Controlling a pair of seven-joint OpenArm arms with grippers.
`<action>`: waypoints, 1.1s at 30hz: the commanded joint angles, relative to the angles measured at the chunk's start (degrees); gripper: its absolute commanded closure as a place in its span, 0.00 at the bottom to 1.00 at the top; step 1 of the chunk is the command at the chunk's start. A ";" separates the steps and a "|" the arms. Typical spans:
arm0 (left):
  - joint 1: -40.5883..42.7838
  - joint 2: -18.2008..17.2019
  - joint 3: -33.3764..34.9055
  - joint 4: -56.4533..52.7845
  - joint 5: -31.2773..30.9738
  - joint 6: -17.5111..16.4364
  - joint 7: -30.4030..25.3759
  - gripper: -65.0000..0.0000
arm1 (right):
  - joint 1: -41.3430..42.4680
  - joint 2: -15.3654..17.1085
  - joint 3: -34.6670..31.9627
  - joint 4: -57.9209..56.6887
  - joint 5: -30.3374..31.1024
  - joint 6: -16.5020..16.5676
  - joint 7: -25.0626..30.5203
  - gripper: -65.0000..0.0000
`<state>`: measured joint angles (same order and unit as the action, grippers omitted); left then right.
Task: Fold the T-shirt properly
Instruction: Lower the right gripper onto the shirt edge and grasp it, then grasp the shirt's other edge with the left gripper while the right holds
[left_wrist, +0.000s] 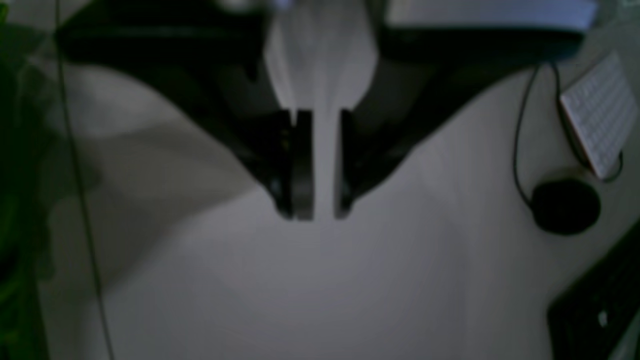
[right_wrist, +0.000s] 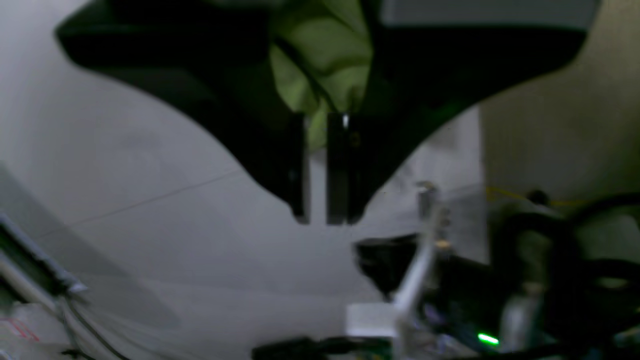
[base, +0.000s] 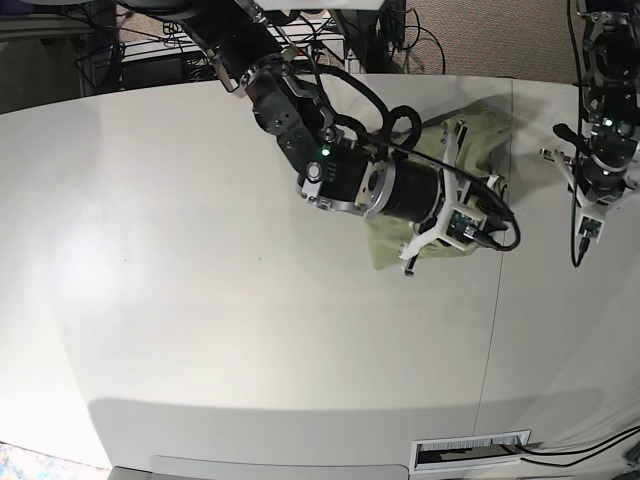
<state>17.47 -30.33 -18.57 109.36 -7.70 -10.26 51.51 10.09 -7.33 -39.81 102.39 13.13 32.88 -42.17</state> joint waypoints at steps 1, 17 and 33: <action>0.31 -1.09 -0.81 1.60 -0.11 0.63 -0.24 0.91 | 1.57 -0.79 0.20 1.07 -1.07 -0.09 1.70 0.91; 15.37 7.56 -11.58 17.18 -41.55 -14.60 0.22 1.00 | 8.33 -0.74 12.74 -8.92 -17.68 -0.09 5.22 1.00; 17.92 14.45 -3.56 16.11 -47.89 -17.97 4.09 1.00 | 16.44 -0.46 16.57 -30.12 -17.70 -0.04 9.62 1.00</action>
<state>35.18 -15.44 -21.74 124.79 -54.65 -28.14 56.55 24.77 -7.16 -23.33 71.46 -5.10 32.95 -34.02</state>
